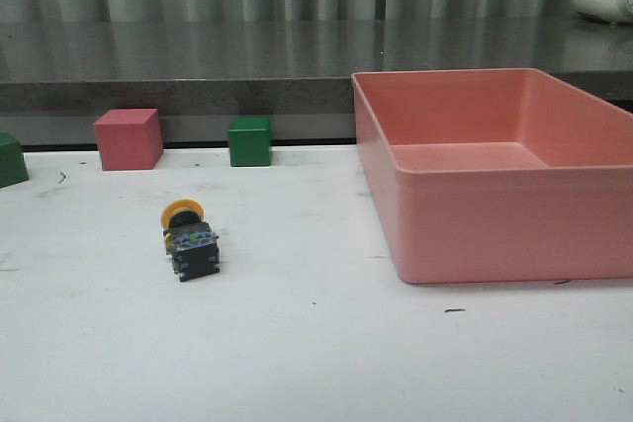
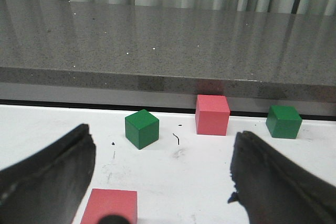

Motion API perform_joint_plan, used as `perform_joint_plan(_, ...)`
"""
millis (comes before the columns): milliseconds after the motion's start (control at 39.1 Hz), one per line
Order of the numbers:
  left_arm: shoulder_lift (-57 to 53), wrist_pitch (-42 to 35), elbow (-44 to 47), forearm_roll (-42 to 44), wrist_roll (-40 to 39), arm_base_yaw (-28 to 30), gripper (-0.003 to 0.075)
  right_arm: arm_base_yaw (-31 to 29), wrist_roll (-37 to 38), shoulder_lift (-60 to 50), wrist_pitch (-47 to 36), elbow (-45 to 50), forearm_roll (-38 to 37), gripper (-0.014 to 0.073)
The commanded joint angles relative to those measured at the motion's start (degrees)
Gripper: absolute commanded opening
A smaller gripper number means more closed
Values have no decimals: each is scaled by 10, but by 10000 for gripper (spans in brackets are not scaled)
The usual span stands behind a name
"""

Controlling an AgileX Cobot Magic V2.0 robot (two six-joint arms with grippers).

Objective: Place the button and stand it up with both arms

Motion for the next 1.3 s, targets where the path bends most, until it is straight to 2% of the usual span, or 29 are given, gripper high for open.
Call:
perform_joint_plan(0, 7, -50, -17, 0, -3, 0, 510, -2, -8, -85, -104, 65, -11, -64)
perform_joint_plan(281, 7, -50, -17, 0, -3, 0, 510, -2, -8, -341, -274, 254, -25, -70)
perform_joint_plan(512, 7, -50, -17, 0, -3, 0, 510, -2, -8, -488, -325, 314, -28, -70)
perform_joint_plan(972, 15, -50, -20, -27, -2, 0, 511, -2, -8, -517, -321, 316, -28, -70)
perform_joint_plan(1125, 73, -43, -58, -27, -2, -20, 511, -2, -8, -517, -321, 316, -28, -70)
perform_joint_plan(1279, 167, 15, -128, -27, -2, -73, 511, -2, -8, -517, -321, 316, -28, -70)
